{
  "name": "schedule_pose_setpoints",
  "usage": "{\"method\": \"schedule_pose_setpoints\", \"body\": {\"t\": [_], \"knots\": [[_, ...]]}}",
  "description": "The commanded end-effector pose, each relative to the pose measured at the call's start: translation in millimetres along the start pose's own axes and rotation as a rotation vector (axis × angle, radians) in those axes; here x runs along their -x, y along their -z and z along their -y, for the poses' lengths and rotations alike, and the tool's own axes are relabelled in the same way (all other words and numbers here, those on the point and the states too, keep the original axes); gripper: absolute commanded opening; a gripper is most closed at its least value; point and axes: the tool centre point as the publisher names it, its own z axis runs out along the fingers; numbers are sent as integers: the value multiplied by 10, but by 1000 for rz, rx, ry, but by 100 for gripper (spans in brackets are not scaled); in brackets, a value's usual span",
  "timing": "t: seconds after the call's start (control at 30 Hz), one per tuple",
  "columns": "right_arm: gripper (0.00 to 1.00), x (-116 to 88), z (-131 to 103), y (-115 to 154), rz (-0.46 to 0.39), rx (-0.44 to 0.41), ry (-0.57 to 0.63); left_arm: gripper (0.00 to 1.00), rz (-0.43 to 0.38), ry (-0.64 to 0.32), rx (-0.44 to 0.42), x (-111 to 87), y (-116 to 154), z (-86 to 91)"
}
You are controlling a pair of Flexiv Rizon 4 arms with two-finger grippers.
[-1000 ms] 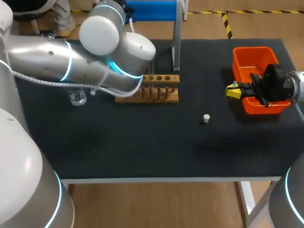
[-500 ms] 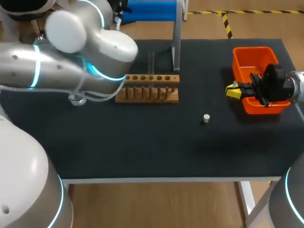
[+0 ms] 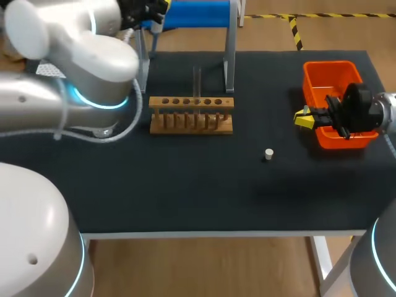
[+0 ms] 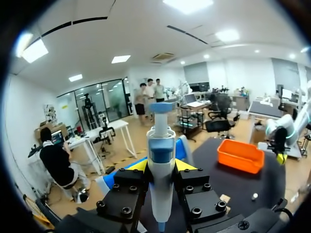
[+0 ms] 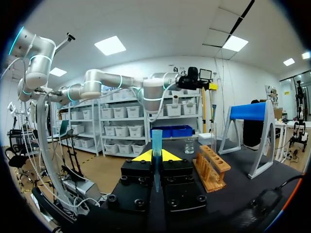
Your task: Invert the test tube, pick up the pipette, mount the tip to pipette, aspirate from beaker and dispense into the tube, eject the tip, return the pipette, and cap with the stopper.
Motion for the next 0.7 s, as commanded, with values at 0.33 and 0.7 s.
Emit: {"method": "schedule_pose_setpoints", "body": {"t": [0.33,0.7], "knots": [[0,-2,2,7,-1,-1,0,0,-246,-1,6,38,197,11],[0,-2,2,7,-1,-1,0,0,-438,-84,-70,-266,535,199]]}}
